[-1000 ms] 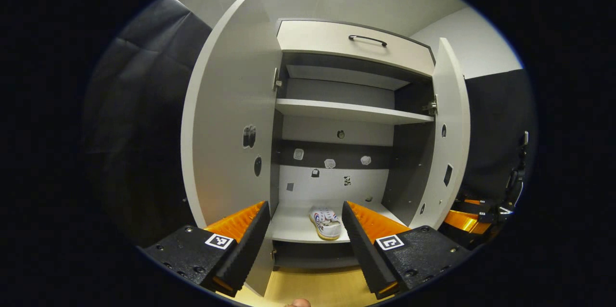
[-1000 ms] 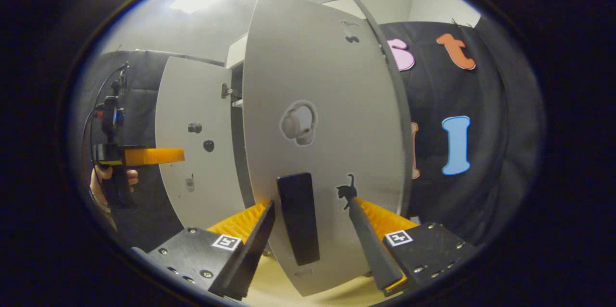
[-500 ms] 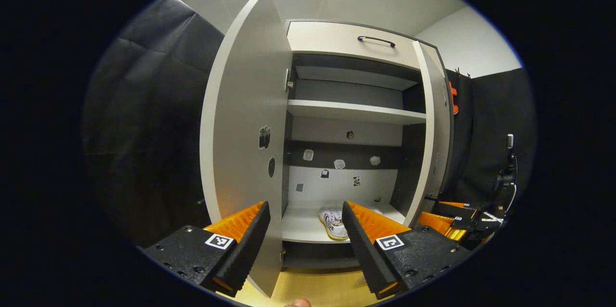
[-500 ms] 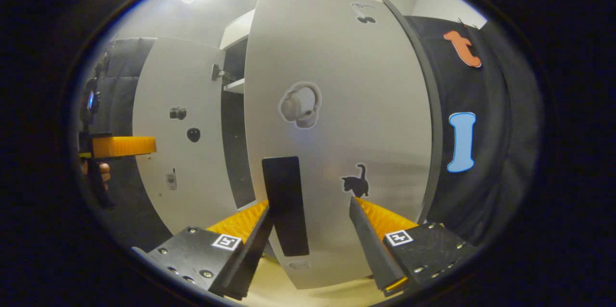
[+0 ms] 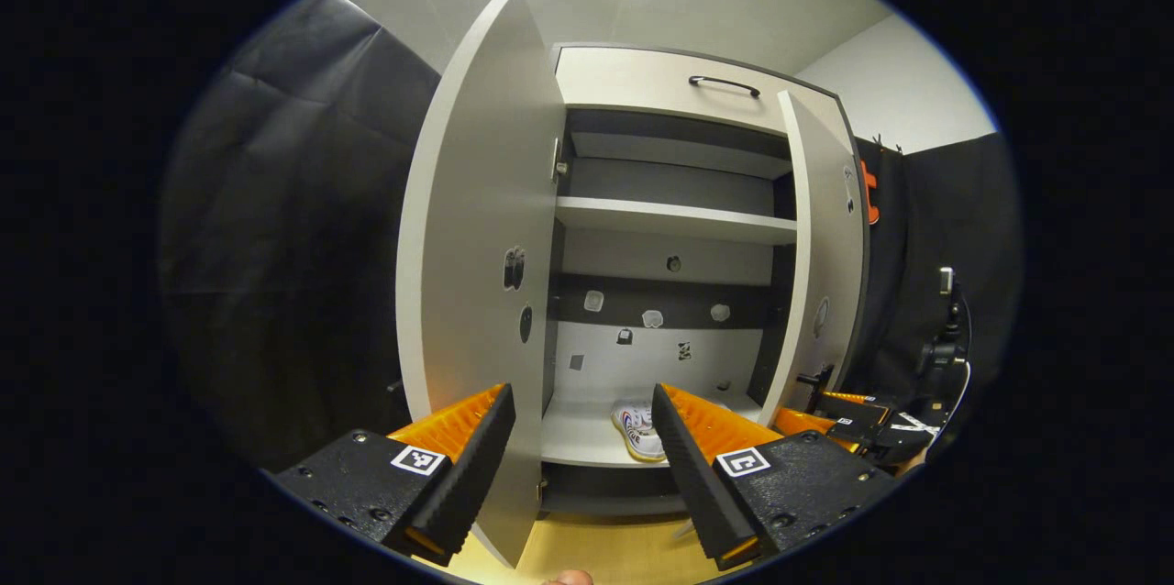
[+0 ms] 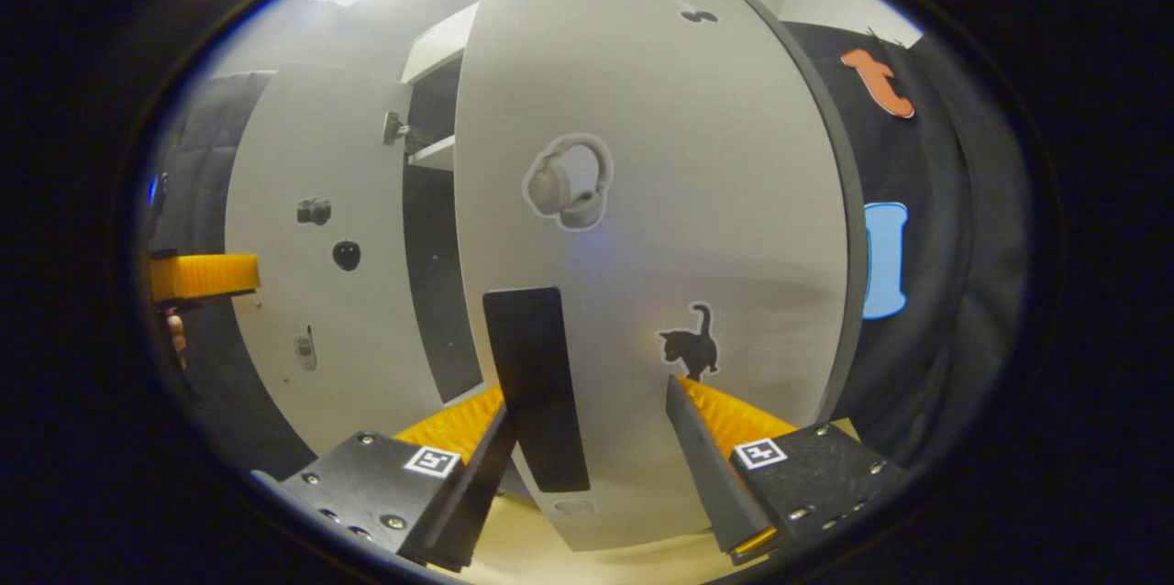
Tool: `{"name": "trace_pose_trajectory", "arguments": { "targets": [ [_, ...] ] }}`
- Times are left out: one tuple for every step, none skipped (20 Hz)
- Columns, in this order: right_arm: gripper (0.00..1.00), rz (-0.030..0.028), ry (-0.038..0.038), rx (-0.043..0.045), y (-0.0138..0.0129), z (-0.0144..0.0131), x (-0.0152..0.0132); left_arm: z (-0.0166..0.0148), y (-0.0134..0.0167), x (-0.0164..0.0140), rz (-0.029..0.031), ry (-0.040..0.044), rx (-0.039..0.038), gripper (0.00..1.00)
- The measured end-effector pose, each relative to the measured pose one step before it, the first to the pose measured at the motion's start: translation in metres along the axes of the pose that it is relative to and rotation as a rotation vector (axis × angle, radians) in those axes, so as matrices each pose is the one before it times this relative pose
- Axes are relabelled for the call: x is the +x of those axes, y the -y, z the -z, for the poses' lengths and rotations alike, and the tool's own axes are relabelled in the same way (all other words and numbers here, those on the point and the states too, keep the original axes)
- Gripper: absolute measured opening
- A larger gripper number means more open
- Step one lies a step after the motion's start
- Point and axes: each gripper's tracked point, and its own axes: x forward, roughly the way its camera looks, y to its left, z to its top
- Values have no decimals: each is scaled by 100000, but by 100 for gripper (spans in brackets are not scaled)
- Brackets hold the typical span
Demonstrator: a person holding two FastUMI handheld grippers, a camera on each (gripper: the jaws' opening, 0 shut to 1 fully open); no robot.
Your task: Grab one shoe with the right hand and put it into the shoe cabinet, grab the other shoe with the left hand and put it into the shoe cabinet; then close the right door with the right hand and the left door with the left hand.
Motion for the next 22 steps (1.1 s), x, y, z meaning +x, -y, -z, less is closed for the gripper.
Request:
{"name": "trace_pose_trajectory", "arguments": {
  "targets": [
    [93,30,-124,942,-133,133,249,-138,-102,-149,-131,233,34,87],
    [93,77,-261,1020,-89,57,384,-133,-165,-81,-235,241,-34,87],
    [93,80,-139,929,-140,-2,517,-206,-88,-1,-30,409,-78,87],
    [93,999,132,479,22,-20,423,-186,-25,-109,85,210,-105,87],
    [93,1277,396,-202,157,20,328,-51,21,29,185,-242,-170,87],
    [92,781,179,-210,-46,-16,233,-28,-37,-149,470,-137,-58,87],
    [93,725,151,-390,81,76,60,-145,3,-24,465,406,15,87],
    [94,606,231,-316,-39,47,120,-182,54,-20,380,102,0,87],
    [94,619,98,-297,-12,-15,210,-100,96,-192,368,246,-140,92],
    [94,683,5,-490,15,37,249,-282,-6,-231,295,323,-110,92],
    [95,839,45,-587,-8,19,153,-235,-46,-132,-84,378,-190,92],
    [96,933,-77,-415,-12,35,135,-147,-104,-75,-270,451,-207,92],
    [95,807,176,-468,-10,34,142,-252,-154,-97,-256,579,-328,92],
    [96,758,89,-248,33,-8,107,-157,-164,-260,-430,416,-473,92],
    [96,682,226,-161,27,11,70,-243,-361,-382,-790,294,-427,92],
    [96,607,156,-186,-5,128,9,-54,-375,-550,-919,379,-179,92],
    [96,280,167,-268,-27,58,53,-207,-397,-493,-1127,382,39,92],
    [96,278,203,-139,17,18,52,-177,-719,-620,-1309,370,170,92],
    [95,357,105,-140,-33,8,56,-255,-656,-458,-1524,481,327,92],
    [96,482,167,-181,-19,33,101,-250,-760,-370,-1847,625,402,92],
    [96,439,-8,-213,1,33,-58,-230,-846,-419,-2097,663,443,92],
    [96,479,71,-195,-25,19,26,-140,-933,-404,-2397,284,506,92]
  ]
}}
